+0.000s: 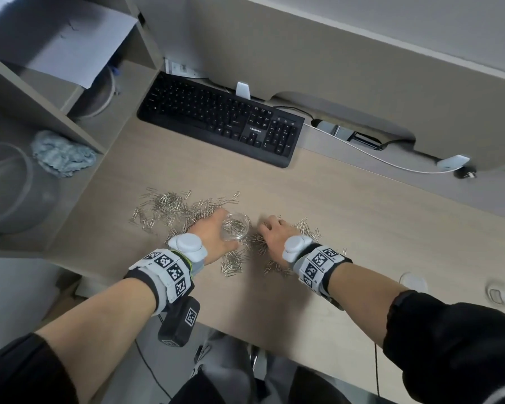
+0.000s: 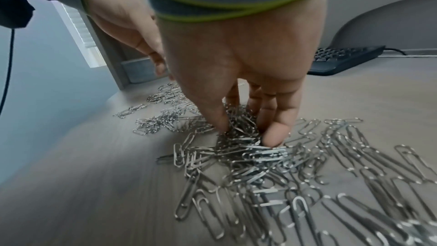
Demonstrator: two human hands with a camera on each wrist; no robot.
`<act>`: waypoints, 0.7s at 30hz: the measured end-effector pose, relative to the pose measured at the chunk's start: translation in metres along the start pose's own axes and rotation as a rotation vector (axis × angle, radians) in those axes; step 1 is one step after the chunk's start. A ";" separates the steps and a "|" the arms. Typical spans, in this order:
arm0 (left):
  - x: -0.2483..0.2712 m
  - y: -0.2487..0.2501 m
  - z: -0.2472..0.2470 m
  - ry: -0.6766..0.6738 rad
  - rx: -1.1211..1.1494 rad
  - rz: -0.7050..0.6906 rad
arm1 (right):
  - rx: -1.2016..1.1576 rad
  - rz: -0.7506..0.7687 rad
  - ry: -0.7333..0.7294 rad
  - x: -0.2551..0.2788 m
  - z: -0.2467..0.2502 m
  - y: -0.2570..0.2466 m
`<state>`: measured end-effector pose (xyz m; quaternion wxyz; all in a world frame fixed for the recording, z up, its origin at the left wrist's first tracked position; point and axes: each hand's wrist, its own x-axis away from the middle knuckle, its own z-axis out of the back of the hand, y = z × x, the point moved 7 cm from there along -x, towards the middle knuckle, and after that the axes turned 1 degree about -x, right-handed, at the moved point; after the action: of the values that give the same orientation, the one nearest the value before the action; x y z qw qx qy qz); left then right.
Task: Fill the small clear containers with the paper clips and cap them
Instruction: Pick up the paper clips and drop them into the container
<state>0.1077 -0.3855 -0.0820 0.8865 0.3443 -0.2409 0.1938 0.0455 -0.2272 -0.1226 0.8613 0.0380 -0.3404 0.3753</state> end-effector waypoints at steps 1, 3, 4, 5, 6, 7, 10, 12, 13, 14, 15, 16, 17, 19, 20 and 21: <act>0.000 -0.001 -0.002 -0.006 0.003 -0.005 | -0.026 -0.002 -0.004 0.001 0.000 0.003; 0.002 0.002 -0.002 -0.006 -0.004 -0.023 | -0.108 -0.048 -0.025 0.004 0.004 0.012; 0.002 0.003 -0.003 -0.002 -0.013 -0.023 | -0.164 -0.083 -0.030 0.004 0.006 0.017; 0.002 0.004 -0.003 -0.002 -0.024 -0.020 | -0.236 -0.126 -0.027 0.004 0.009 0.023; 0.002 0.006 -0.005 -0.007 -0.034 -0.023 | -0.317 -0.180 -0.022 0.005 0.010 0.030; 0.002 0.009 -0.007 -0.014 -0.041 -0.028 | -0.409 -0.235 -0.010 0.008 0.012 0.036; 0.001 0.022 -0.012 -0.046 -0.067 -0.059 | -0.716 -0.366 0.034 0.020 0.012 0.051; -0.001 0.031 -0.015 -0.056 -0.097 -0.081 | -0.860 -0.375 0.039 0.029 0.016 0.054; -0.002 0.035 -0.016 -0.057 -0.115 -0.087 | -0.925 -0.366 0.047 0.035 0.021 0.055; -0.003 0.040 -0.017 -0.058 -0.128 -0.090 | -0.978 -0.351 0.067 0.039 0.027 0.055; -0.005 0.044 -0.019 -0.058 -0.139 -0.093 | -1.021 -0.330 0.092 0.044 0.036 0.054; -0.006 0.049 -0.020 -0.061 -0.149 -0.096 | -1.050 -0.307 0.120 0.050 0.045 0.054; -0.007 0.055 -0.021 -0.059 -0.165 -0.104 | -1.061 -0.287 0.146 0.056 0.054 0.052; -0.009 0.067 -0.021 -0.045 -0.197 -0.114 | -1.035 -0.258 0.196 0.064 0.072 0.050; -0.009 0.074 -0.021 -0.036 -0.206 -0.125 | -1.002 -0.245 0.222 0.067 0.079 0.048; -0.009 0.080 -0.022 -0.031 -0.219 -0.137 | -0.947 -0.233 0.245 0.070 0.087 0.047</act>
<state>0.0662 -0.3166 -0.0600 0.9261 0.2639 -0.2502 0.1002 -0.0005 -0.1776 -0.0221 0.8538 -0.3636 -0.3632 0.0825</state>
